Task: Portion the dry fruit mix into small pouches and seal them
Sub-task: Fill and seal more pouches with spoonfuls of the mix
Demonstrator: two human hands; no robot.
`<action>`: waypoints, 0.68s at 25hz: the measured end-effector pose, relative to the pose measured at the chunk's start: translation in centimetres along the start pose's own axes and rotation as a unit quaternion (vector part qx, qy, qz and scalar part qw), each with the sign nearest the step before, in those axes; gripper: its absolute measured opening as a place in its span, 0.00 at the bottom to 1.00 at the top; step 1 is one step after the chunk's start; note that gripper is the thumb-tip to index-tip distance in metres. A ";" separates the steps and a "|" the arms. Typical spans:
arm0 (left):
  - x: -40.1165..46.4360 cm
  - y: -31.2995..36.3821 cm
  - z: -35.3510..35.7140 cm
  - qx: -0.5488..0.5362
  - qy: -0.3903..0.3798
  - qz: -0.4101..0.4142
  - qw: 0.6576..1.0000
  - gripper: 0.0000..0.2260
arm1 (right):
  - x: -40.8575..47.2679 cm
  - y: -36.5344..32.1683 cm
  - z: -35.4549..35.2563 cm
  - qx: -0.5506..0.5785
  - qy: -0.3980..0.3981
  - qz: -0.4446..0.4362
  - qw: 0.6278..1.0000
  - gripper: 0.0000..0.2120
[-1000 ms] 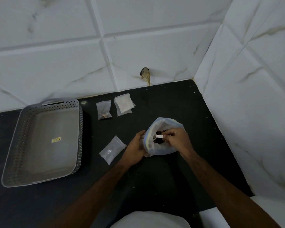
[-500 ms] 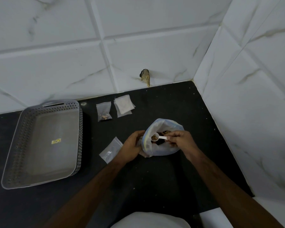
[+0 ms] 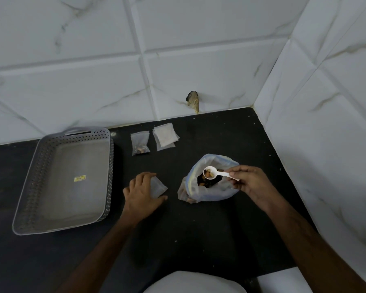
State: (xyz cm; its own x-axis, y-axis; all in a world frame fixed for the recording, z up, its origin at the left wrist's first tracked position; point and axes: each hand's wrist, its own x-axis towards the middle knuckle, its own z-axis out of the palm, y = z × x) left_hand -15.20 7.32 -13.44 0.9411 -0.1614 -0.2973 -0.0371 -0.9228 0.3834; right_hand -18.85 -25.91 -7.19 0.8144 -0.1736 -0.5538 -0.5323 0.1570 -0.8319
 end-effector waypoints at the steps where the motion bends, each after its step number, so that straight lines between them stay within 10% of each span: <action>1: -0.2 -0.4 0.3 0.030 -0.010 -0.011 0.999 0.43 | -0.2 -0.4 0.5 0.006 -0.007 -0.005 1.000 0.08; 10: 0.9 -1.0 2.3 0.091 0.025 -0.048 0.994 0.40 | -0.4 -0.8 5.9 0.006 -0.059 0.025 0.998 0.07; 17: 0.1 -0.9 1.1 -0.117 0.032 0.054 0.991 0.25 | -0.4 -1.0 6.9 -0.031 -0.073 0.004 0.997 0.08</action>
State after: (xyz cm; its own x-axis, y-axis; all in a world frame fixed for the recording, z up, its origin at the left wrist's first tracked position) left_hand -15.45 7.73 -14.73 0.9553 -0.2255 -0.1911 -0.0668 -0.7944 0.6037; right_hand -17.01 -19.27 -5.89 0.8321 -0.0293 -0.5539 -0.5491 0.0977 -0.8300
